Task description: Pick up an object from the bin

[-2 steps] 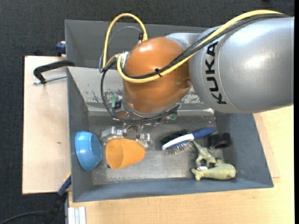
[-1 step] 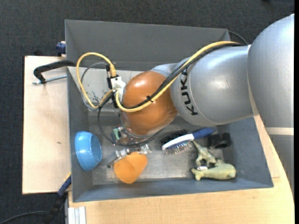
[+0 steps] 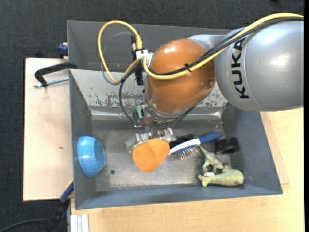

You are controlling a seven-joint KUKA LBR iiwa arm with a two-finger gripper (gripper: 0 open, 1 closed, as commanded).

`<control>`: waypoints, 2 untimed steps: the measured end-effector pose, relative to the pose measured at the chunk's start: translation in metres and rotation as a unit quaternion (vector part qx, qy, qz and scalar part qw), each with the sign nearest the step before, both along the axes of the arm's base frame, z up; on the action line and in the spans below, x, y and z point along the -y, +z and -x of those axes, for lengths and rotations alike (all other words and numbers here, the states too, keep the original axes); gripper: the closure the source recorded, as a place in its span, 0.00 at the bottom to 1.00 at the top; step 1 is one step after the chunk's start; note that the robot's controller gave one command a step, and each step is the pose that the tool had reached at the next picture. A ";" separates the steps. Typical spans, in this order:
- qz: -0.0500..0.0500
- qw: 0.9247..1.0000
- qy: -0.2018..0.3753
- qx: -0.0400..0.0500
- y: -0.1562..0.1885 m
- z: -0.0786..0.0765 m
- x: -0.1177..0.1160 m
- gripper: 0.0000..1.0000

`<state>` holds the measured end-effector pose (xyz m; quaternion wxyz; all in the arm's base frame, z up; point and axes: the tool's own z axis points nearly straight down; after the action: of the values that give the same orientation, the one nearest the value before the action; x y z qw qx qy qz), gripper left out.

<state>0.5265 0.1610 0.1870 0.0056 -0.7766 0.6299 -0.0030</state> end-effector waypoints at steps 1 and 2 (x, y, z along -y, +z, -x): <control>0.001 0.979 0.205 0.006 -0.112 0.028 -0.005 1.00; 0.002 0.988 0.157 -0.003 -0.081 0.010 0.106 1.00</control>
Offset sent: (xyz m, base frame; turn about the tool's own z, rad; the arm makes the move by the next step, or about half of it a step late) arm -0.0346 0.0026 -0.1170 -0.4179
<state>0.5169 0.0546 0.1058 0.0027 -0.8660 0.5000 -0.0011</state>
